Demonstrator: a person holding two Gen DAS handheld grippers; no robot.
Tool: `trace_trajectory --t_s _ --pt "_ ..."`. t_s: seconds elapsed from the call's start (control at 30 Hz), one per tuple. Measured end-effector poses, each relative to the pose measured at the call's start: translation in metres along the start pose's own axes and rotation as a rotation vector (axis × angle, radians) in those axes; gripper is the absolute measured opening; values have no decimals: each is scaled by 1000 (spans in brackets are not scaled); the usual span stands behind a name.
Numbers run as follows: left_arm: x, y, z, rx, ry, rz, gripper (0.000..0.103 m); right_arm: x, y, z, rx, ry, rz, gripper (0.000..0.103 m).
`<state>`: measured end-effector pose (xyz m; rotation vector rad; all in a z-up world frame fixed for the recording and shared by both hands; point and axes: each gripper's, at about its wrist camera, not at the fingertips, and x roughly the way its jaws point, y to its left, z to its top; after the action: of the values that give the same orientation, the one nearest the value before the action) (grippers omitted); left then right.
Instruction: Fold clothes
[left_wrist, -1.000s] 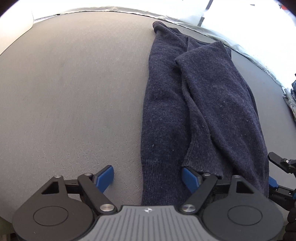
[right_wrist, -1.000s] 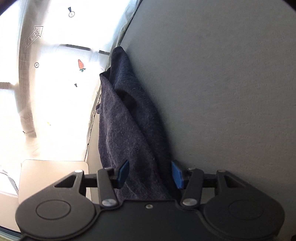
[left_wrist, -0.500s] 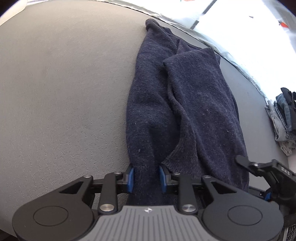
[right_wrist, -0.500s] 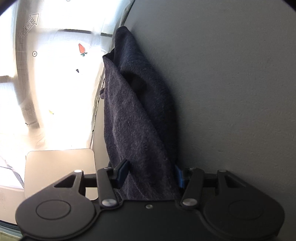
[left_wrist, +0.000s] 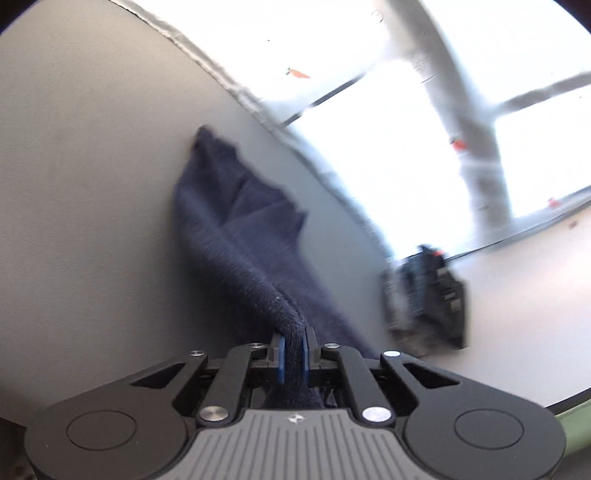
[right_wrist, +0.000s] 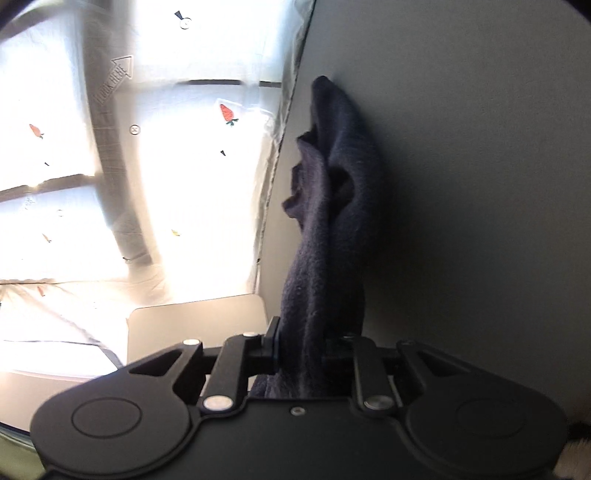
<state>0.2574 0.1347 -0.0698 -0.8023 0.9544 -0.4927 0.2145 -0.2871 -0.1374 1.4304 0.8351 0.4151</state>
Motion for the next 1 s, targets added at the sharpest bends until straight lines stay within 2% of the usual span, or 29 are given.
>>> trace_trajectory --t_s 0.07,0.13,0.2,0.43,0.53,0.83,1.0 --pt "1 5 -2 -35 -9 -13 9 -15 3 -6 29 -29 35 19" --pt "17 15 -3 -97 -6 26 9 -15 -5 -4 69 -51 30 19" --pt "32 27 1 -179 -10 30 9 -7 -17 2 140 -73 15 19" --pt "52 23 39 -239 -136 4 9 11 -12 29 198 -114 57 22" --pt "63 18 58 -227 -149 8 9 22 -13 45 239 -135 81 23" --pt "99 15 108 -230 -159 5 9 61 -7 90 258 -150 97 24" --pt "126 11 144 -173 -154 36 9 87 -7 125 279 -159 91 25"
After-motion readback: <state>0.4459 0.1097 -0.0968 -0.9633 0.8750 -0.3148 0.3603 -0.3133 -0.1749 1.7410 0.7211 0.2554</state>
